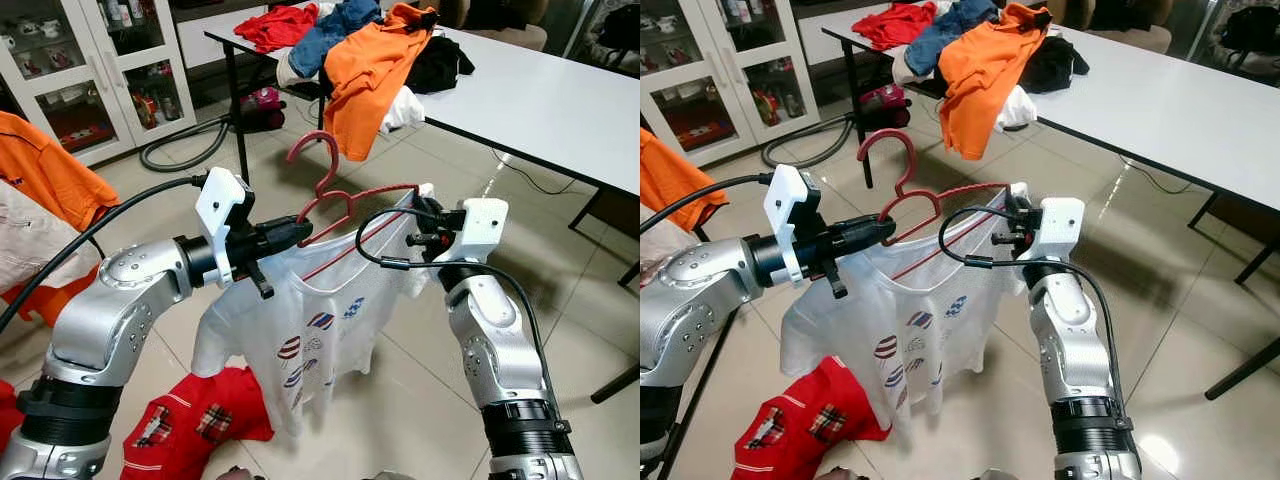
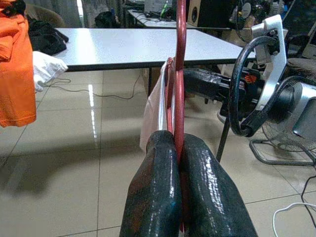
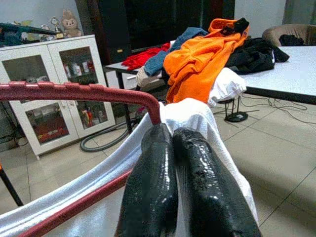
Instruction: Hang hanger
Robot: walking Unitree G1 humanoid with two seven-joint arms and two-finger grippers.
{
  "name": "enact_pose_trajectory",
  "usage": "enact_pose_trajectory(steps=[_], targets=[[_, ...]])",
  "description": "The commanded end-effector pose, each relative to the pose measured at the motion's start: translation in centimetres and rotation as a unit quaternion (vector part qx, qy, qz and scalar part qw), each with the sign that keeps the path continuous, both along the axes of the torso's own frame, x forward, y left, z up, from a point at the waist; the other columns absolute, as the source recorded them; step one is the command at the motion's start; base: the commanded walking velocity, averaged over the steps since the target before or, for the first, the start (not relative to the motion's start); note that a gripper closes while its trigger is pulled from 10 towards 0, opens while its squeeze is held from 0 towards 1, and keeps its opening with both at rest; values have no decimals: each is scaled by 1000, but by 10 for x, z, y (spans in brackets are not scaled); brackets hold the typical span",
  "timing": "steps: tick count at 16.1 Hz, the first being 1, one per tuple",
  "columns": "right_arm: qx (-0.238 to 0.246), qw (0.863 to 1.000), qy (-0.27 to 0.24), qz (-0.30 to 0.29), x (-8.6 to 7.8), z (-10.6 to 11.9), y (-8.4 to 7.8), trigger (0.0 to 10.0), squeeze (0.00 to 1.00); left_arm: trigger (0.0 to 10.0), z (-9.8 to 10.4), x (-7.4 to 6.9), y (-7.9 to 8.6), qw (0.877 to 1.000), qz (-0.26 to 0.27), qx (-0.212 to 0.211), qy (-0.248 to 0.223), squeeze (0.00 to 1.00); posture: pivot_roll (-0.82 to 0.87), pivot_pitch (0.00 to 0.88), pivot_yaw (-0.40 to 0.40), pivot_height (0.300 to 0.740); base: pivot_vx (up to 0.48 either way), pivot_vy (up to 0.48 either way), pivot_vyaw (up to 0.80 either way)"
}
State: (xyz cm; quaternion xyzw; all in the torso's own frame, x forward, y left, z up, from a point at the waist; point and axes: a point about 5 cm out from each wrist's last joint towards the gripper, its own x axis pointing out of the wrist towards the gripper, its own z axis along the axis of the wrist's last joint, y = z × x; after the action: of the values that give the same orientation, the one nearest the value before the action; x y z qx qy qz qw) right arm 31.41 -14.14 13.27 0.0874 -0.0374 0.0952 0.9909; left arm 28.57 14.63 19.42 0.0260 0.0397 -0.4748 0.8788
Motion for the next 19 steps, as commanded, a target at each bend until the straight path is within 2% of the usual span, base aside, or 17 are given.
enact_pose_trajectory(steps=[1,7,12,14,16,18,19], targets=[[13,1000,-6,-9,3,4,-4,0,0,0,12,-2,-2,1000,-12,-9,-24,0,-89,0,-1,740,0,0,0],[20,1000,-10,-10,4,7,-7,0,0,0,14,-2,-2,1000,-13,-9,-25,0,-92,0,-1,740,0,0,0],[55,995,-69,50,-5,32,13,0,0,0,7,1,2,999,1,35,-30,0,-94,0,1,740,0,0,0],[61,993,-77,59,-7,37,17,0,0,0,5,2,4,999,5,45,-30,0,-95,0,2,740,0,0,0],[56,991,-81,86,-11,40,28,0,0,0,4,3,4,998,7,49,-31,0,-95,0,2,740,0,0,0],[35,995,-57,68,-11,31,25,0,0,0,6,4,3,998,11,43,-33,0,-95,0,2,740,0,0,0],[-4,1000,-18,19,-10,15,12,10000,525,0,9,6,4,999,17,31,-34,0,-93,0,3,740,0,0,0]])
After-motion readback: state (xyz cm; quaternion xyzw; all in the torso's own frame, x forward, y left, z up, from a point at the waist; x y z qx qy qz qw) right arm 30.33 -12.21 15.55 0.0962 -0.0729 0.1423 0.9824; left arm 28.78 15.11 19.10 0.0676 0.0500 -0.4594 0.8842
